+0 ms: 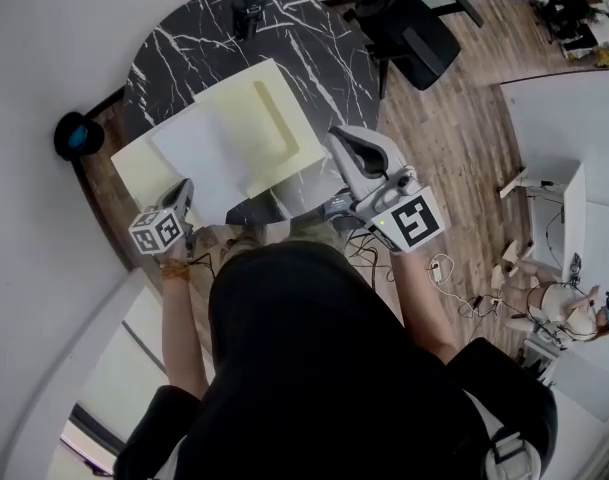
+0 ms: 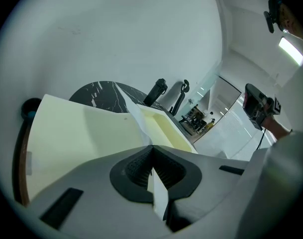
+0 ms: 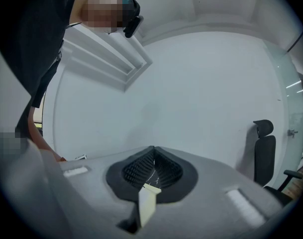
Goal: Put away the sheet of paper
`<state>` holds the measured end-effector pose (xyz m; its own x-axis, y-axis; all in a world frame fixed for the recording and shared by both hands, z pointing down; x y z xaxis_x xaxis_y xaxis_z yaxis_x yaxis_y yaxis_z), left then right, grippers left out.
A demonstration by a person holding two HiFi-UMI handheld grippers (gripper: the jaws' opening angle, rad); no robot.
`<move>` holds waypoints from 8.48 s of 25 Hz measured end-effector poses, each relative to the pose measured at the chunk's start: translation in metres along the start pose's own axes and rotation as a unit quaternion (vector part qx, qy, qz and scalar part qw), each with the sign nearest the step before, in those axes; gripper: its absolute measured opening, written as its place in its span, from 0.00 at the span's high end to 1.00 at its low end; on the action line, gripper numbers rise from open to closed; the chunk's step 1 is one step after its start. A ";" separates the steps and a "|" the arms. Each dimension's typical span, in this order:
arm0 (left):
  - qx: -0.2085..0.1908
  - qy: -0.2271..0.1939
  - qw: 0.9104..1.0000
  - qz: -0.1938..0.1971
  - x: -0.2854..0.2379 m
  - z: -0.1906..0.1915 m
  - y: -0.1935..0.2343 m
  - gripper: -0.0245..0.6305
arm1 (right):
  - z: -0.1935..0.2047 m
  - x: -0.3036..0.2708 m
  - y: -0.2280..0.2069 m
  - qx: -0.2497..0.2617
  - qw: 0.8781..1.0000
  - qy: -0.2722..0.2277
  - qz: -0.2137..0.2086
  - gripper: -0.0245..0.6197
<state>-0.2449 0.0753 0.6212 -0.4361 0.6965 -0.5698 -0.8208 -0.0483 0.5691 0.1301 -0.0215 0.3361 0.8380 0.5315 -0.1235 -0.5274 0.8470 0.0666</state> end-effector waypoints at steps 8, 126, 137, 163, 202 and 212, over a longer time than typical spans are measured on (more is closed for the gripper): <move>0.017 0.001 1.000 -0.009 -0.007 0.000 0.015 0.94 | 0.001 0.005 0.002 -0.011 1.000 0.012 0.009 0.96; -0.080 0.021 0.996 -0.013 -0.093 -0.007 -0.063 0.90 | 0.029 0.023 -0.028 -0.024 0.999 0.037 0.023 0.96; -0.131 0.022 0.991 0.000 -0.064 0.016 -0.074 0.90 | 0.037 0.010 -0.008 -0.021 0.999 0.037 0.000 0.96; -0.252 -0.100 0.961 0.050 -0.015 -0.049 -0.149 0.90 | 0.036 -0.003 0.009 -0.019 0.999 0.031 -0.020 0.96; -0.344 -0.283 0.892 0.083 0.068 -0.116 -0.259 0.90 | 0.004 -0.008 0.034 0.000 0.999 -0.005 -0.032 0.96; -0.370 -0.310 0.874 0.060 0.075 -0.110 -0.254 0.90 | 0.010 -0.010 0.040 -0.007 0.999 -0.001 -0.031 0.96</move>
<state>-0.1099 0.0610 0.3692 -0.4407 0.8972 0.0287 -0.8964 -0.4381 -0.0679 0.1014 0.0072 0.3498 0.8699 0.4773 -0.1246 -0.4756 0.8785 0.0447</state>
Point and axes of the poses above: the fingertips, and each gripper's own axes: x backward along the fingers, y to its left, z out of its underside, the point moved 10 cm from there along x, backward along the fingers, and after that the axes turned 3 degrees about -z, right-handed, at the moved point
